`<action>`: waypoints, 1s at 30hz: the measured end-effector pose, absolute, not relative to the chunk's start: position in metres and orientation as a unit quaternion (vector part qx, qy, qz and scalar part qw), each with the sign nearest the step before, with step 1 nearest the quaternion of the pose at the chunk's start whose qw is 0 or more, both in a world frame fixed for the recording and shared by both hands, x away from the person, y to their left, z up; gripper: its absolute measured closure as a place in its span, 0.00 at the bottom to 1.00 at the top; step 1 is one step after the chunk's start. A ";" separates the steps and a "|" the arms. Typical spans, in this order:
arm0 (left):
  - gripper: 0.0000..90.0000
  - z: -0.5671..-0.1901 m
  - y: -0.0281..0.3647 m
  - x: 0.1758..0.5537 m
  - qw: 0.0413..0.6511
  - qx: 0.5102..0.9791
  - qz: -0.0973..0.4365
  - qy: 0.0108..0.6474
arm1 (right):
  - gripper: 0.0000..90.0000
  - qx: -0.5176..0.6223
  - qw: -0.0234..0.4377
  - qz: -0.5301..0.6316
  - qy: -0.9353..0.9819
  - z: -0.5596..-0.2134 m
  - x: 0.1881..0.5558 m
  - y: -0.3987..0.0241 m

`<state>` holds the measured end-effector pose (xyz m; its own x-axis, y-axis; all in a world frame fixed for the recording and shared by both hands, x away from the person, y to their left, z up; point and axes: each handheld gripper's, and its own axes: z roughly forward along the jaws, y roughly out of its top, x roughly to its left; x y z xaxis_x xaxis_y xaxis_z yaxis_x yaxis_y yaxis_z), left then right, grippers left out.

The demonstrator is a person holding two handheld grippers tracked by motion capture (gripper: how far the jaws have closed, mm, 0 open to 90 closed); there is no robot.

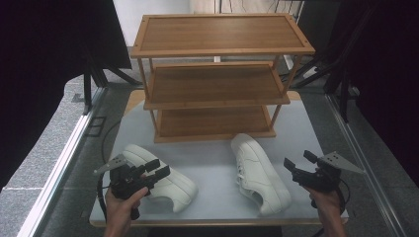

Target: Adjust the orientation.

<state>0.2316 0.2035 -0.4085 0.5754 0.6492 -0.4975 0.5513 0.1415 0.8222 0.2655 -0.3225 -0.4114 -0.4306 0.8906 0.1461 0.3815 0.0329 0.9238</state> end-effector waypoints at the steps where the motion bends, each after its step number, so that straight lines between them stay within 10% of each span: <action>1: 0.41 -0.409 0.202 0.233 0.599 0.652 0.045 0.462 | 0.18 0.471 0.248 0.511 0.675 -0.412 0.265 -0.323; 30: 0.63 -0.414 0.200 0.208 0.546 0.678 0.097 0.482 | 0.30 0.464 0.229 0.516 0.683 -0.419 0.279 -0.306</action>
